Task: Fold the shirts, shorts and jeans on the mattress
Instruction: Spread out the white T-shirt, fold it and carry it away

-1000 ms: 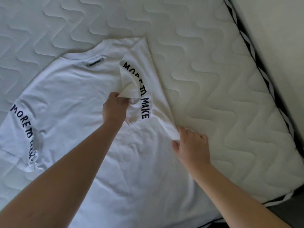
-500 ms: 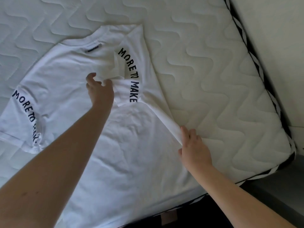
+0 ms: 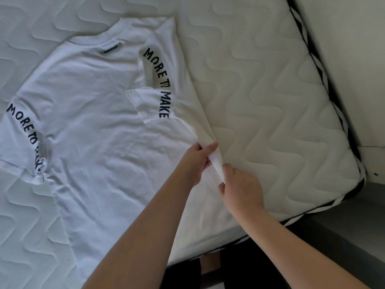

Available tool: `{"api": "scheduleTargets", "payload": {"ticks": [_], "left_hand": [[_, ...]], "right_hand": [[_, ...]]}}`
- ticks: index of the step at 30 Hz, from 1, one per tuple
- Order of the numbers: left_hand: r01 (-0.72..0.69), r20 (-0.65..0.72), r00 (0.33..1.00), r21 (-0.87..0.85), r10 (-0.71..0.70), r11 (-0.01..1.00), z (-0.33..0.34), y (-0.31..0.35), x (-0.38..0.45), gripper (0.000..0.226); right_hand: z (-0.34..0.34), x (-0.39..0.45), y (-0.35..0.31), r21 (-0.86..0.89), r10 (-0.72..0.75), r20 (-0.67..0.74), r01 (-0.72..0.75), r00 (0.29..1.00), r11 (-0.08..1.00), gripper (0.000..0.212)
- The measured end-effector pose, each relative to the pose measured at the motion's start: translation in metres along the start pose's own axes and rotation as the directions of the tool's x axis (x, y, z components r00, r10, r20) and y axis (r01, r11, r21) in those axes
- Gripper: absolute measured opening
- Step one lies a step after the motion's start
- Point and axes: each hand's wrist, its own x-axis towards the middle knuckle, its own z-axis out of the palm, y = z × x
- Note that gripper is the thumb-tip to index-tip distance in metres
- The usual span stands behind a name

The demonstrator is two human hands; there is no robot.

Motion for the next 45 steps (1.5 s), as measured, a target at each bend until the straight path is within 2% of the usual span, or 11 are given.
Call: {"api": "scheduleTargets", "payload": {"ticks": [6, 10, 13, 20, 23, 29, 32, 34, 36, 39, 45], "left_hand": [[-0.067, -0.1, 0.992, 0.047, 0.072, 0.997, -0.007, -0.018, -0.011, 0.037], [-0.089, -0.187, 0.976, 0.11, 0.109, 0.99, -0.013, -0.025, -0.018, 0.032], [-0.077, -0.249, 0.963, 0.117, 0.104, 0.99, -0.021, -0.028, -0.021, 0.03], [0.057, 0.144, 0.986, 0.209, -0.088, 0.976, -0.021, -0.078, -0.038, 0.037], [0.112, 0.155, 0.977, 0.209, -0.146, 0.971, -0.025, -0.099, -0.045, 0.031], [0.023, -0.1, 0.995, 0.341, 0.012, 0.94, -0.032, -0.117, -0.057, 0.016], [-0.005, -0.158, 0.986, 0.328, 0.061, 0.945, -0.031, -0.119, -0.063, 0.029], [-0.013, -0.105, 0.993, 0.307, 0.047, 0.952, -0.029, -0.125, -0.067, 0.026], [-0.032, -0.005, 0.999, 0.307, 0.035, 0.951, -0.029, -0.131, -0.071, 0.034], [-0.001, 0.109, 0.993, 0.311, -0.035, 0.95, -0.032, -0.14, -0.075, 0.052], [-0.04, 0.033, 0.999, 0.467, 0.029, 0.883, -0.031, -0.146, -0.085, 0.015]], "right_hand": [[0.006, -0.027, -0.01, 0.047, 0.064, 0.036, -0.066, 0.997, 0.997, 0.045], [0.011, -0.049, -0.004, 0.002, 0.111, 0.216, -0.114, 0.97, 0.993, 0.065], [0.014, -0.071, -0.001, 0.021, 0.154, 0.305, -0.168, 0.94, 0.986, 0.055], [0.008, -0.091, 0.011, 0.093, 0.21, 0.22, -0.234, 0.953, 0.968, 0.033], [0.011, -0.095, 0.021, 0.239, 0.303, 0.303, -0.38, 0.903, 0.894, 0.03], [0.02, -0.121, 0.034, 0.464, 0.571, 0.49, -0.752, 0.659, 0.468, 0.031], [0.026, -0.132, 0.03, 0.545, 0.549, 0.669, -0.833, 0.501, 0.096, 0.03], [0.033, -0.135, 0.02, 0.552, 0.453, 0.789, -0.802, 0.415, -0.227, 0.028], [0.039, -0.136, 0.013, 0.528, 0.378, 0.842, -0.73, 0.384, -0.434, 0.025], [0.046, -0.136, 0.012, 0.519, 0.341, 0.855, -0.632, 0.392, -0.576, 0.027], [0.045, -0.133, 0.013, 0.423, 0.217, 0.9, -0.643, 0.377, -0.638, 0.042]]}}
